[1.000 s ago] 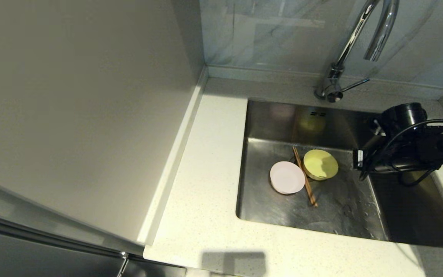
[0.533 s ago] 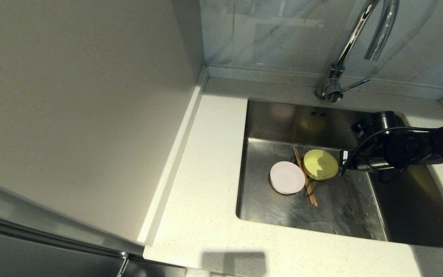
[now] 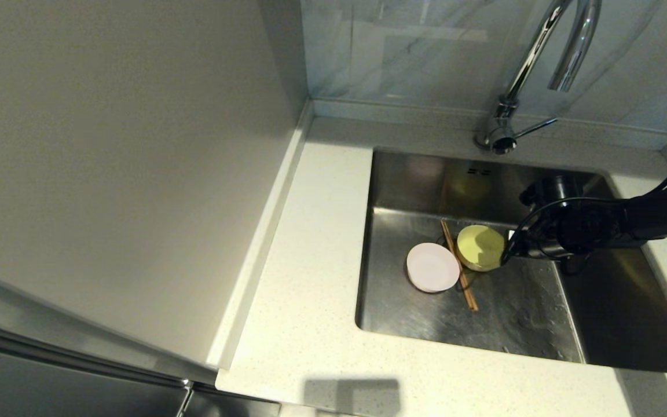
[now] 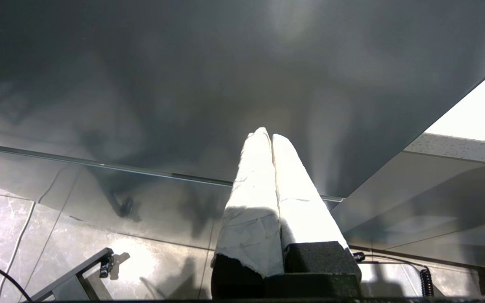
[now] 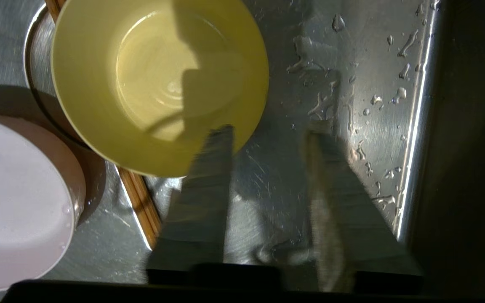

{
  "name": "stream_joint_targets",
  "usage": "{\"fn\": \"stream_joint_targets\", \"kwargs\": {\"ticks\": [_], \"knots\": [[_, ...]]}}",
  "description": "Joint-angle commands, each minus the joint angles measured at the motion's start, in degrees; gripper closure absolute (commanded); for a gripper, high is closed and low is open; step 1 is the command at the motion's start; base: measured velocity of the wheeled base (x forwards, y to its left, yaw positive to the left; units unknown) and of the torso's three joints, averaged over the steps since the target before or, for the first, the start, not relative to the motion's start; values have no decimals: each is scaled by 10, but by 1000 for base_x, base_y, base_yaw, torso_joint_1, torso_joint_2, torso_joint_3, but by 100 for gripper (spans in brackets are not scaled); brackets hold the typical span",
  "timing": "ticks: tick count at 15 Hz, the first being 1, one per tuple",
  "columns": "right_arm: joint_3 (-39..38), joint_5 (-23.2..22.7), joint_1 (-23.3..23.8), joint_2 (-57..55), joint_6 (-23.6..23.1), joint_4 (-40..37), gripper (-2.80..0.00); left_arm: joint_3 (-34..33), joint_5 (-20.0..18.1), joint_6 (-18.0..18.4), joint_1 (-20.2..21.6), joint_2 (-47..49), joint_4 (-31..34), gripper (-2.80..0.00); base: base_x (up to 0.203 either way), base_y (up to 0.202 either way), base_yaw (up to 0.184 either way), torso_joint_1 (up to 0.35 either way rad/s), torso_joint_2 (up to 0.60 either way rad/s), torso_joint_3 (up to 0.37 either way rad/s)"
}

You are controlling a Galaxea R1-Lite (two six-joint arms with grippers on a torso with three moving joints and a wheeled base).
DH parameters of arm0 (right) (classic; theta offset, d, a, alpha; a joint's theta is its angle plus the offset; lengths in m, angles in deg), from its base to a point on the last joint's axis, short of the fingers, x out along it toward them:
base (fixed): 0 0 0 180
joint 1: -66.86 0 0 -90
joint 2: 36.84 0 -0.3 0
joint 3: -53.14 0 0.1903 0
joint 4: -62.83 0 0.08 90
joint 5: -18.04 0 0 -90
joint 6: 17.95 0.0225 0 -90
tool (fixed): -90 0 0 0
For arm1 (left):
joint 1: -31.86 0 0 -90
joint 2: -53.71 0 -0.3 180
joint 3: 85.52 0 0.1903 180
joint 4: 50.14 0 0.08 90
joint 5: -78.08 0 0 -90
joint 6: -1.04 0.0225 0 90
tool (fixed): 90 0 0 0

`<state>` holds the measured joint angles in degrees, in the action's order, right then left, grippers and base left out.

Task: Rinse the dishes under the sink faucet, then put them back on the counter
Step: Put a bowl back to the table from the sink

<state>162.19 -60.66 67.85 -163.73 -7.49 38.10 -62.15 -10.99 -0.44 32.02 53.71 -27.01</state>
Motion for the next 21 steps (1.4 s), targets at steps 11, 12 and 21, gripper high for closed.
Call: {"fn": "stream_joint_targets", "kwargs": {"ticks": [11,12,21], "knots": [[69,3,8,-108,108,-5,-280,0,0,0,0,-2,0,0,0,0,0,0,0,0],[70,2,8,-112,112,-2,0,0,0,0,0,-2,0,0,0,0,0,0,0,0],[106,-24,-1,-105,165,-8,0,0,0,0,0,-2,0,0,0,0,0,0,0,0]]}}
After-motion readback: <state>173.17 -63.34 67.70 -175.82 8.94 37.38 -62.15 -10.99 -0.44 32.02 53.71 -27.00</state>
